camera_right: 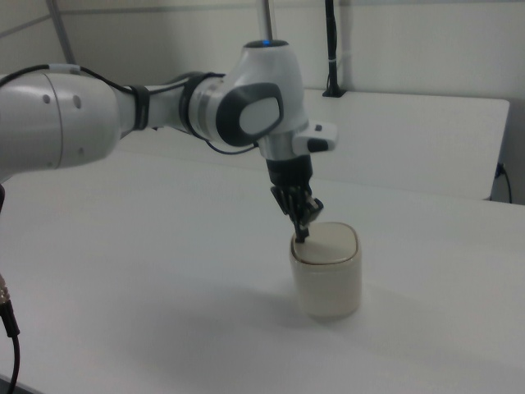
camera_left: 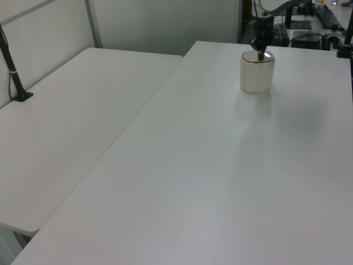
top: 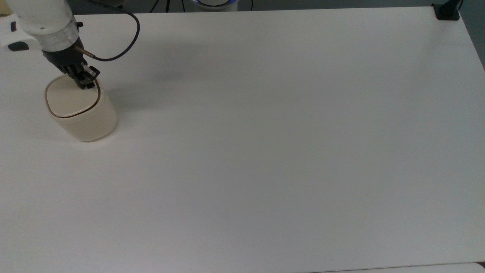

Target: Open the trash bin

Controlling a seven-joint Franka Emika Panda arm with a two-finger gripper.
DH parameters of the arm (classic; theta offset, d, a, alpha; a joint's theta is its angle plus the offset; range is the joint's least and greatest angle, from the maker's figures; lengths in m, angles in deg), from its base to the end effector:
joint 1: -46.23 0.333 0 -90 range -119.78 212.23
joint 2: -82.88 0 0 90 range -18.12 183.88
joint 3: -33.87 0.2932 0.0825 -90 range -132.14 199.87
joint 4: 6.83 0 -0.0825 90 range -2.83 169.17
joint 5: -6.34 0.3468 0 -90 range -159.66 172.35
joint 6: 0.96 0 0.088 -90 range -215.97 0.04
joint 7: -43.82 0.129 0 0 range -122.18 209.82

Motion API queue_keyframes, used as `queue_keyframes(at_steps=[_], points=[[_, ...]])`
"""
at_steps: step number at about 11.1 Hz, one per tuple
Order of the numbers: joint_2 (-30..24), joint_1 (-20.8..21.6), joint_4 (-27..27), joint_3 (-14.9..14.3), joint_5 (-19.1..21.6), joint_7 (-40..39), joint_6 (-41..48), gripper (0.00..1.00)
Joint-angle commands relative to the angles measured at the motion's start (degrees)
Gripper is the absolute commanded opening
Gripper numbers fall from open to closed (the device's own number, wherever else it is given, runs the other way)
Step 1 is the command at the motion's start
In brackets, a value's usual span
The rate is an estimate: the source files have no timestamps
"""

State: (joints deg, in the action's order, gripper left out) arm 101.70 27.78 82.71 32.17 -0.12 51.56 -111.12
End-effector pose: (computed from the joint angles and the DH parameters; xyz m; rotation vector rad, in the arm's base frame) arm 0.5792 -0.2214 0.4275 2.9473 -0.6712 0.0283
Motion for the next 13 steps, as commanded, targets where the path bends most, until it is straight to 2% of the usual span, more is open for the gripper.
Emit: queue_keyframes(at_steps=[1, 5, 7, 9, 10, 11, 12, 13], points=[[-5.88, 6.46, -3.13, 1.26, -0.22, 0.52, 11.25, 0.0], [-11.78, 16.75, -3.06, 1.26, -0.13, -6.06, 17.86, 0.07], [-14.15, 19.92, -2.44, 1.17, -0.13, -8.34, 19.01, 0.07], [-14.34, 21.16, -1.91, 1.17, -0.13, -8.53, 20.24, 0.18], [-14.42, 22.21, -1.39, 0.99, -0.13, -8.44, 20.07, 0.52], [-14.43, 22.31, -1.38, 0.73, -0.13, -8.44, 19.98, 0.92], [-14.43, 22.4, -1.3, 0.82, -0.22, -8.18, 19.98, 1.0], [-14.43, 22.4, -1.21, 0.9, -0.13, -7.83, 19.89, 1.0]])
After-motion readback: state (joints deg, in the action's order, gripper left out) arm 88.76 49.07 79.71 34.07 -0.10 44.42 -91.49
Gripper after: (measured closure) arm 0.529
